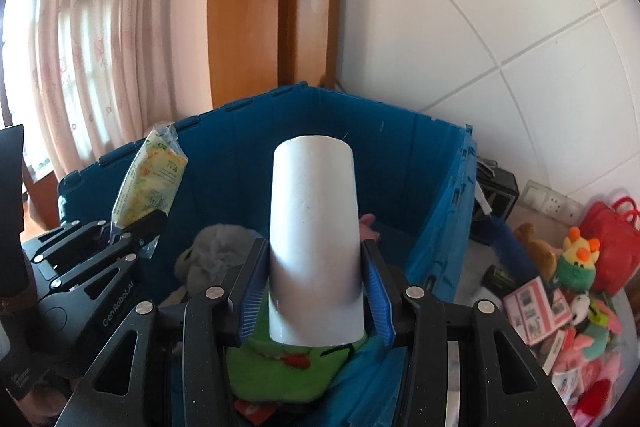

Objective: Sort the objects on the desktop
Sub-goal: 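Open both grippers to drop the packet and roll into the crate, then move both tools back over the table toward the short white roll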

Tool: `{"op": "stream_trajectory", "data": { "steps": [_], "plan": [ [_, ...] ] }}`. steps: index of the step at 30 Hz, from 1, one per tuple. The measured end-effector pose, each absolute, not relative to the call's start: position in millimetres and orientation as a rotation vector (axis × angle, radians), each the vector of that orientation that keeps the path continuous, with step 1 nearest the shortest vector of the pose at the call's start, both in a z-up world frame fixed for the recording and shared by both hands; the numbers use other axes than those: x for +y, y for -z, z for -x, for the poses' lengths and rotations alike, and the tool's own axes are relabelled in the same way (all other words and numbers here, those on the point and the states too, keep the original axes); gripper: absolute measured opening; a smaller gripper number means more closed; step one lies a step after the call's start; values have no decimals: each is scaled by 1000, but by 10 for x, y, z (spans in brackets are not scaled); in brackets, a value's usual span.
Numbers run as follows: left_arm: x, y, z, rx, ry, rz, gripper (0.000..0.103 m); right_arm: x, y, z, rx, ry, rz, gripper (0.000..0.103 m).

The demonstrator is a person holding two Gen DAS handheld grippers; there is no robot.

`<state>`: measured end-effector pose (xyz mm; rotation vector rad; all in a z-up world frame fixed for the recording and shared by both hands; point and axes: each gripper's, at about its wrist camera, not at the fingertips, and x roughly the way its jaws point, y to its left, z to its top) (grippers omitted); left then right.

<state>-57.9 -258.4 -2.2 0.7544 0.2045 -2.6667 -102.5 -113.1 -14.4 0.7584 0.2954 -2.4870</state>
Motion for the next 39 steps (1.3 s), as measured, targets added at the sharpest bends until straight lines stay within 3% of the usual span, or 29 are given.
{"op": "stream_trajectory", "data": {
  "steps": [9,15,18,20,22,29,39],
  "plan": [
    [-2443,19,518,200,2690,-776,10,-1225,144,1002,343,2499,-754,45],
    [-2551,91,554,236,2656,-833,20,-1217,125,993,345,2497,-750,47],
    [-2565,92,540,244,2645,-829,32,-1239,121,962,367,2512,-734,50],
    [-2557,71,506,247,2647,-819,54,-1239,109,949,361,2511,-728,63],
    [-2567,45,460,243,2644,-794,60,-1219,91,925,345,2514,-714,74],
    [-2537,-91,229,243,2645,-751,60,-1106,29,744,311,2519,-672,102],
    [-2185,-70,-203,239,2684,-691,61,-627,-25,365,296,2542,-661,103]
  ]
}}
